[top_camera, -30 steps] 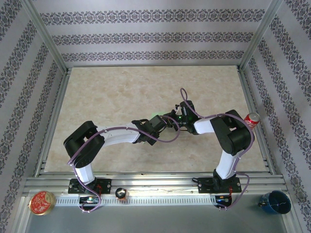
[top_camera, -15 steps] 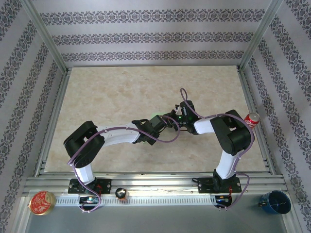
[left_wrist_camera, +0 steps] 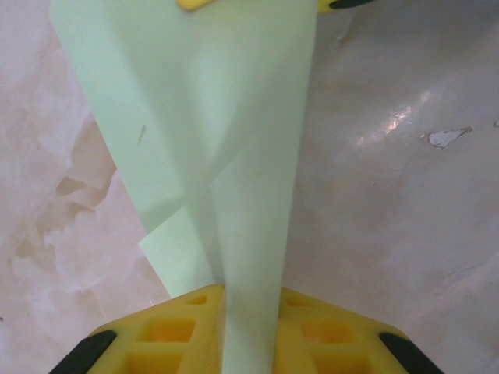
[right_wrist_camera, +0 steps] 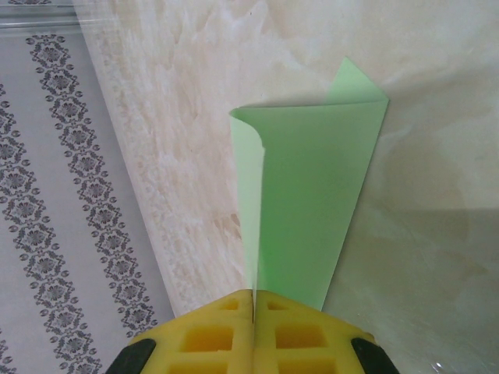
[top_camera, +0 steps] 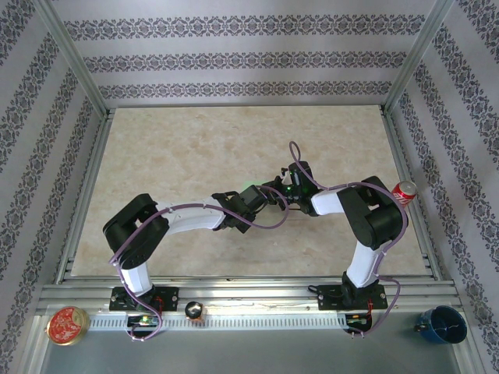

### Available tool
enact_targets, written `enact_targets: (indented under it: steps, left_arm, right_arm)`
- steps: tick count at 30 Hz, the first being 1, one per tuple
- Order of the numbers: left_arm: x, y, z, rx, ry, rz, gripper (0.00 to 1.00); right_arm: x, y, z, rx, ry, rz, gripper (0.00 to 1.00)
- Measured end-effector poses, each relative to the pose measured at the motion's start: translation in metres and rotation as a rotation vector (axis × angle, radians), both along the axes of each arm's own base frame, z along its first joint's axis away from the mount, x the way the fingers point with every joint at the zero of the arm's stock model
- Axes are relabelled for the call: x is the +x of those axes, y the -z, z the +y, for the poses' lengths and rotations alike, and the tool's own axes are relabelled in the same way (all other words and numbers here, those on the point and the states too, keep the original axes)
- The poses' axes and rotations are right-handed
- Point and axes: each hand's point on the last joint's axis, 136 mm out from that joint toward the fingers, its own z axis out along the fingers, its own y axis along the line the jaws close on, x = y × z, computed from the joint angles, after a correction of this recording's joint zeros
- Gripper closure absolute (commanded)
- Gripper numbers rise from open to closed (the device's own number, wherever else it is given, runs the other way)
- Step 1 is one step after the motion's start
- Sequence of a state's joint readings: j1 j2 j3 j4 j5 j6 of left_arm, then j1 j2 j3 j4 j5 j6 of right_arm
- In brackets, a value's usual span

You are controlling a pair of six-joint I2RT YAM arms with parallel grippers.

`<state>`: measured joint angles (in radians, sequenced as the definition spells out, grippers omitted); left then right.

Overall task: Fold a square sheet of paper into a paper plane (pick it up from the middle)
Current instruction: Fold the wing for the fifth time at the center of the table.

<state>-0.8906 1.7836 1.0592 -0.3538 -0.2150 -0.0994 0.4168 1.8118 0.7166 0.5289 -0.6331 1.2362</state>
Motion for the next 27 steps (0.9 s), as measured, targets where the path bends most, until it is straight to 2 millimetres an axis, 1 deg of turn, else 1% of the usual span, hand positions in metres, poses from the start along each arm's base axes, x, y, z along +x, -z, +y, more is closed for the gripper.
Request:
enact_targets:
  steps: [3,5,7,10,12,14,16,21,27]
  left_arm:
    - [0.0,0.001,0.0,0.003,0.002,0.001,0.86]
    - [0.0,0.001,0.0,0.004,0.003,0.001,0.9]
    - [0.0,0.001,0.0,0.003,0.003,0.001,0.91]
    - [0.0,0.001,0.0,0.003,0.002,0.001,0.95]
    - [0.0,0.001,0.0,0.003,0.002,0.001,0.96]
    - [0.0,0.001,0.0,0.002,0.001,0.001,0.97]
    - [0.0,0.001,0.0,-0.001,-0.005,0.002,0.99]
    - [-0.002,0.002,-0.002,-0.023,-0.016,0.018,1.0]
    - [-0.008,0.003,-0.013,-0.092,-0.025,0.063,1.0]
  right_arm:
    - [0.0,0.0,0.0,0.0,0.0,0.0,0.99]
    - [0.0,0.0,0.0,0.0,0.0,0.0,0.95]
    - [0.0,0.0,0.0,-0.001,-0.001,-0.001,0.89]
    - [-0.001,-0.001,-0.001,-0.007,-0.004,0.0,0.87]
    - [-0.003,-0.002,-0.002,-0.018,-0.01,-0.003,0.81]
    - [-0.005,-0.005,-0.005,-0.039,-0.017,-0.014,0.73]
    - [-0.007,-0.008,-0.008,-0.064,-0.025,-0.028,0.68]
    - [-0.007,-0.021,-0.026,-0.127,-0.019,-0.08,0.56]
    - [-0.002,-0.041,-0.057,-0.199,0.029,-0.166,0.5]
